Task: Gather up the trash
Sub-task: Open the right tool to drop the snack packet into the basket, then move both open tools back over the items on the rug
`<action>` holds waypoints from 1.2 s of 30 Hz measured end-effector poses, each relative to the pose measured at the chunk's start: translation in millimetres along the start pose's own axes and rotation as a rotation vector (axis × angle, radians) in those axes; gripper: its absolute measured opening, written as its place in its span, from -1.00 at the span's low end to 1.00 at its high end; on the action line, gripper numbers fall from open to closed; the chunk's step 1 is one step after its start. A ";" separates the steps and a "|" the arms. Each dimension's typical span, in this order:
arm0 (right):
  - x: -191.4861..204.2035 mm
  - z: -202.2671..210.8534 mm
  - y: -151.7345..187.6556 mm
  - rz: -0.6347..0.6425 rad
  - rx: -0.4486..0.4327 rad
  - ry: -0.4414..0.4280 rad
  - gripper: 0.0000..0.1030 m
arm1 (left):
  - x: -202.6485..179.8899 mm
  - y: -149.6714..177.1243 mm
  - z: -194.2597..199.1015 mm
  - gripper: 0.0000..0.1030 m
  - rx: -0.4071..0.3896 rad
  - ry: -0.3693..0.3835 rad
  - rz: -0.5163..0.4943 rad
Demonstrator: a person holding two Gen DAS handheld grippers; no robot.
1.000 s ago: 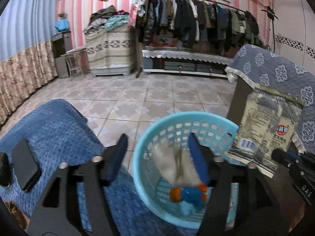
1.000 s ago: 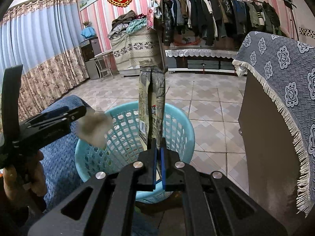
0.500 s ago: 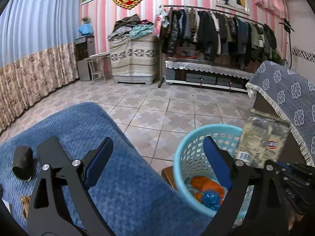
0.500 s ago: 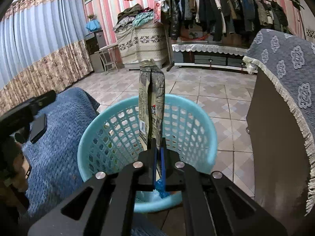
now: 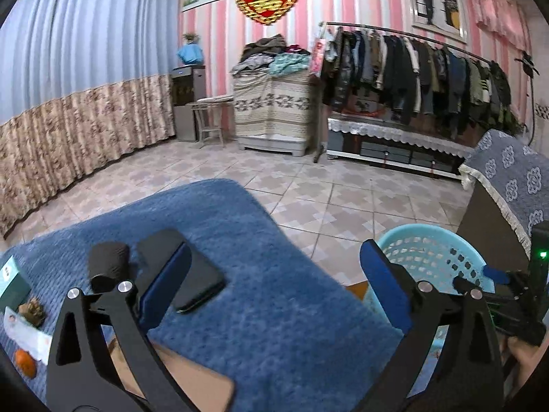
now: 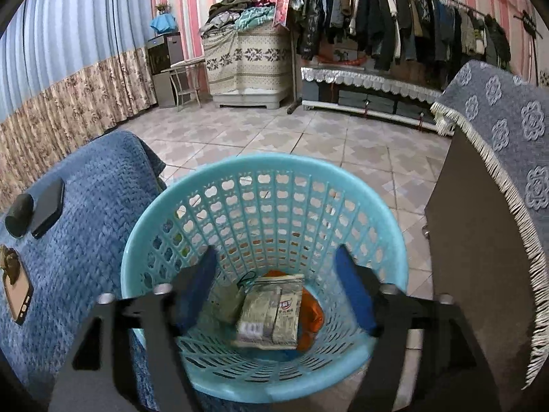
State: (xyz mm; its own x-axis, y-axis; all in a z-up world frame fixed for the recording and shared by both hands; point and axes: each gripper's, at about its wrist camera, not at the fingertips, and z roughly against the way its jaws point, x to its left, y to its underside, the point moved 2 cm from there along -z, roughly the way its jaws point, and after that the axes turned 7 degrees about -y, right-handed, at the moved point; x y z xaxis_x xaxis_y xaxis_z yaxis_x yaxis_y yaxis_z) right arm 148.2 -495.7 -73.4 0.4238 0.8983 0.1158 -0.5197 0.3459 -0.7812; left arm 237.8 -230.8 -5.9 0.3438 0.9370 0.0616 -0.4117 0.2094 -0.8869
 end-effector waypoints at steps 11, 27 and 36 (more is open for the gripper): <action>52.0 44.2 -6.4 0.051 -0.090 -0.075 0.84 | 73.1 15.8 40.2 0.89 0.002 -0.103 0.071; 178.5 41.9 20.7 0.208 -0.063 -0.270 0.84 | 220.9 76.4 79.0 0.89 0.080 -0.370 0.152; 222.7 38.0 42.2 0.299 -0.012 -0.316 0.84 | 294.7 130.1 75.5 0.89 0.181 -0.490 0.201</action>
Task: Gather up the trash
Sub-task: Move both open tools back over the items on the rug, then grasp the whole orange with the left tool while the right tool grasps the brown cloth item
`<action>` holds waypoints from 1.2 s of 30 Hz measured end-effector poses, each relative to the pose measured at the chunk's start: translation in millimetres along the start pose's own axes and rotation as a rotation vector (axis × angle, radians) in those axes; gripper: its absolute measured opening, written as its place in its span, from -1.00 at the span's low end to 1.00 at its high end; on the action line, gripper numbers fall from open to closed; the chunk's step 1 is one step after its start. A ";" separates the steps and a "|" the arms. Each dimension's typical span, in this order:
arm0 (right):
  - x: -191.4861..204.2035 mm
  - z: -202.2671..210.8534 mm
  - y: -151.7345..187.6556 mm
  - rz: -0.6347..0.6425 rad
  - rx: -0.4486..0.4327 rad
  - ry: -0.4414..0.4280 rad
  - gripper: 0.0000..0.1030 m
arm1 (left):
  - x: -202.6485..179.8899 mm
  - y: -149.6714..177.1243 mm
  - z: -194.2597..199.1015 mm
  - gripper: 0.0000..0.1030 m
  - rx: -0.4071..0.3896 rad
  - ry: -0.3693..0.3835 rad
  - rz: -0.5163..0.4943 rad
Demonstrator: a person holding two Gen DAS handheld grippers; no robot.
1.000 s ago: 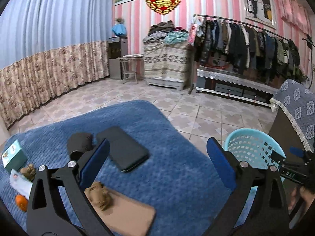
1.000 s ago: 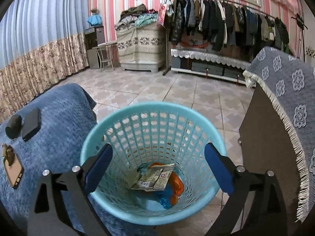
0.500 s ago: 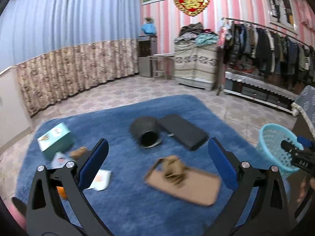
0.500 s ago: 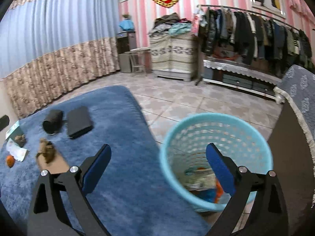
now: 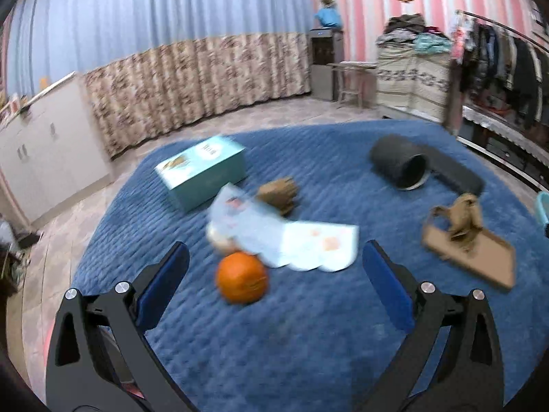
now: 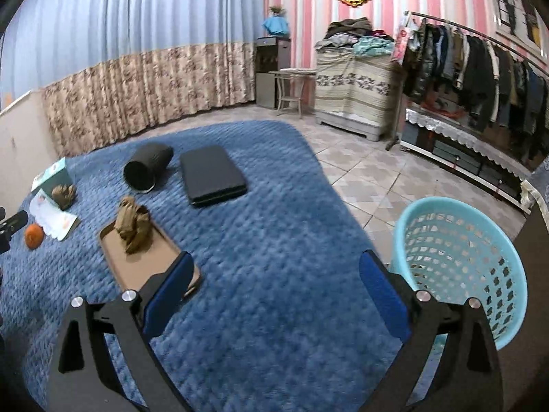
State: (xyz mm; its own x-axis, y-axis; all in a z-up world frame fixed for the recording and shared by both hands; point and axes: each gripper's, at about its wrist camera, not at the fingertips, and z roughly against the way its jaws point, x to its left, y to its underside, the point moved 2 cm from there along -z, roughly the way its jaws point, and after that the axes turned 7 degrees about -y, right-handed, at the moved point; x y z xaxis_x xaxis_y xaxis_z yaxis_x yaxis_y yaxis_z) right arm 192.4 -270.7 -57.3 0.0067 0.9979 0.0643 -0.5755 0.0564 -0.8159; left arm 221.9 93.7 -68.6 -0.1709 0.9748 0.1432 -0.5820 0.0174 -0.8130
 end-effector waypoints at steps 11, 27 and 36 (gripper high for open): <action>28.6 -17.6 -1.2 0.034 0.036 -0.048 0.84 | 30.5 17.2 -53.2 0.47 0.163 0.036 0.122; 77.8 -42.7 -4.5 0.091 0.021 -0.140 0.84 | 27.4 28.2 -64.9 -0.11 0.204 0.055 0.134; 104.1 -66.8 -17.1 0.123 0.054 -0.173 0.84 | 25.1 28.0 -67.3 -0.12 0.214 0.063 0.137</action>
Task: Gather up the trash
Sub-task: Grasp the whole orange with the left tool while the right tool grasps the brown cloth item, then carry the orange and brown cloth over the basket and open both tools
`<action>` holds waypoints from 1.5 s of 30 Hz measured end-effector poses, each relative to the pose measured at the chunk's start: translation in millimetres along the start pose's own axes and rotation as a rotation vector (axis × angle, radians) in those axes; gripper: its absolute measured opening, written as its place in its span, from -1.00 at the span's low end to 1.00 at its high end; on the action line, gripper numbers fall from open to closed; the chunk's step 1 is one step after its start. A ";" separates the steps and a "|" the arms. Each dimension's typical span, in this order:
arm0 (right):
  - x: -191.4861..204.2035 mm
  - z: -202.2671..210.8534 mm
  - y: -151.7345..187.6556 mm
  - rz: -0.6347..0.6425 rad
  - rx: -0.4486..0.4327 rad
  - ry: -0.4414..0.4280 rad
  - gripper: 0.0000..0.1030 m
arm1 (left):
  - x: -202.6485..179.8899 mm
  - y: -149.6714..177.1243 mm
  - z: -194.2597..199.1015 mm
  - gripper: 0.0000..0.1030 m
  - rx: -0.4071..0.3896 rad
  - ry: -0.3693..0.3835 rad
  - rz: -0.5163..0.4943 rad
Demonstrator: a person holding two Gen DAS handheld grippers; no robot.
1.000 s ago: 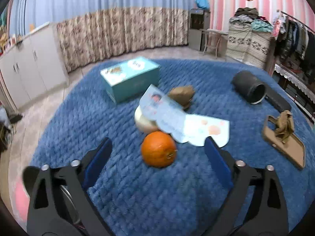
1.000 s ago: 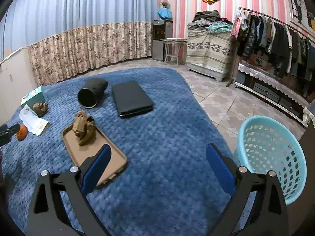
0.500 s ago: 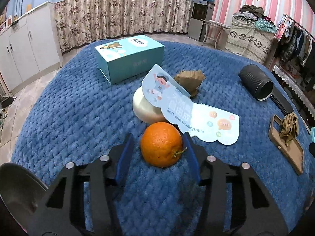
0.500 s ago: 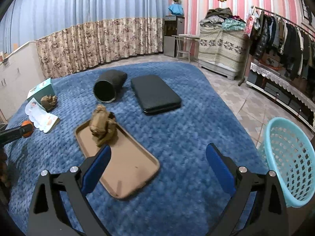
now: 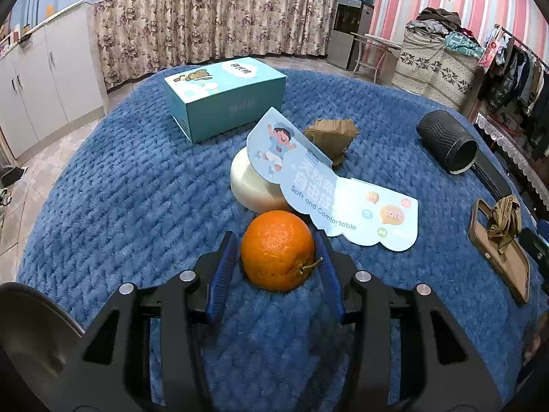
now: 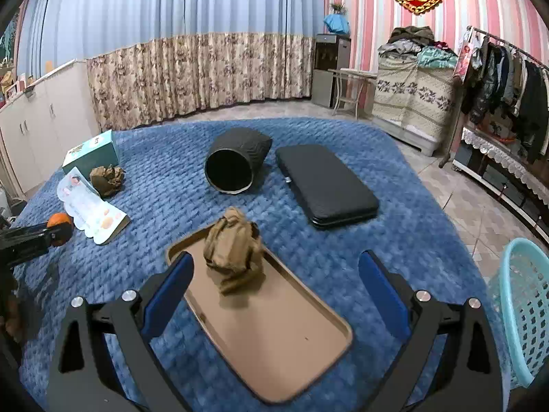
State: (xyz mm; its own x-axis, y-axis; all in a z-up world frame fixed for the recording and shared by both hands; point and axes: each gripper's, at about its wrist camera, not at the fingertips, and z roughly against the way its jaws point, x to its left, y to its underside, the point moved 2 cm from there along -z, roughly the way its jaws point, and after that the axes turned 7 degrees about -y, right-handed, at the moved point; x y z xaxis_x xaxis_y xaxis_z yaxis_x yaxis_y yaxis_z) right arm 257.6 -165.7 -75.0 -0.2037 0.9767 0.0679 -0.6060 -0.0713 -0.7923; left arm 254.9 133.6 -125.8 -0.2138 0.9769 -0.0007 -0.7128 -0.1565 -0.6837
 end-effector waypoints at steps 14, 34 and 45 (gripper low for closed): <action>-1.3 0.4 -6.5 -0.004 0.015 -0.108 -0.38 | -4.8 -1.6 0.4 -0.24 -0.003 -0.017 -0.023; -86.6 69.3 23.7 -0.165 -0.082 -0.039 -0.38 | -49.4 -9.2 64.5 -0.29 -0.133 0.025 -0.103; -152.9 135.1 43.3 -0.268 -0.180 0.119 -0.38 | -120.8 -20.3 85.8 -0.29 -0.182 0.147 -0.191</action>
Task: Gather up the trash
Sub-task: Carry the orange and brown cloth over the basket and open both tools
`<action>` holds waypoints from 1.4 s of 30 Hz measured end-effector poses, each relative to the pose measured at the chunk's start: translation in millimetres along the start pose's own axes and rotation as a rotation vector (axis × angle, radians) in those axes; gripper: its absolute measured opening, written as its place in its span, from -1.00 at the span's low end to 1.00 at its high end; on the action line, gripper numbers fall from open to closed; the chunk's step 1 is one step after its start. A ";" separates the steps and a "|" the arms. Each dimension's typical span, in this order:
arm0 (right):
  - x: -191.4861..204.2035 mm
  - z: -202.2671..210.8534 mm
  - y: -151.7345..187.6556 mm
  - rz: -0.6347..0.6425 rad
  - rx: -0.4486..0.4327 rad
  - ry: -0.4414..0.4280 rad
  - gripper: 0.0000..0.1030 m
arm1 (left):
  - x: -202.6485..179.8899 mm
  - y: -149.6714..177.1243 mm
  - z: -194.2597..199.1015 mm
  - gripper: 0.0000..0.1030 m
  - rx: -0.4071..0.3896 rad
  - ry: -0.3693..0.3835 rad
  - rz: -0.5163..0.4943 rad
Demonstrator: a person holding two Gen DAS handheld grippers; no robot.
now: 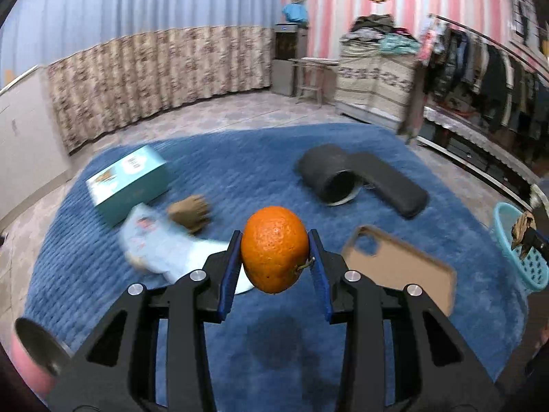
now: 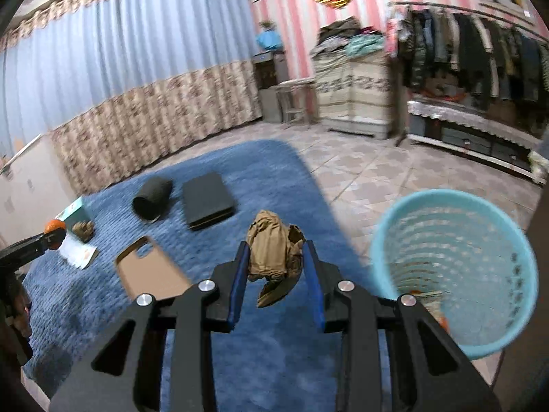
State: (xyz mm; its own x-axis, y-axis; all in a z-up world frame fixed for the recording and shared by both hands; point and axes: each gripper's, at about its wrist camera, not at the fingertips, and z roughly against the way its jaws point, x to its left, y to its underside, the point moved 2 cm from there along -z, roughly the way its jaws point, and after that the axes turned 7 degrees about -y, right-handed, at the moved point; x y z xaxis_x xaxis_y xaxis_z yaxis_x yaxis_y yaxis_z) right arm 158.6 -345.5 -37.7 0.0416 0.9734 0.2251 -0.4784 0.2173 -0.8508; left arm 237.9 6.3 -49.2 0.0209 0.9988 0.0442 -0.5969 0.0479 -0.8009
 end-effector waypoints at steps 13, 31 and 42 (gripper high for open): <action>-108.5 70.4 -1.9 -0.122 -0.087 0.248 -0.38 | -182.0 -15.0 21.9 -0.29 -0.059 0.319 -0.222; -176.6 88.1 22.3 -0.227 -0.088 0.352 -0.38 | -326.9 -4.6 38.7 -0.29 -0.081 0.529 -0.371; -186.5 84.2 12.8 -0.239 -0.091 0.379 -0.38 | -412.3 2.4 31.6 -0.29 -0.121 0.548 -0.448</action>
State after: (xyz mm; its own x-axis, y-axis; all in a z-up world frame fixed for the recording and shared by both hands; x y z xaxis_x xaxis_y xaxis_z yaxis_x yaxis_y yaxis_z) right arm 70.9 -530.3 -50.6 0.4674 0.8495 0.2448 -0.3384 0.4277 -0.8382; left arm 202.5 -405.7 -50.5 0.6621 0.7422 0.1035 -0.3439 0.4235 -0.8381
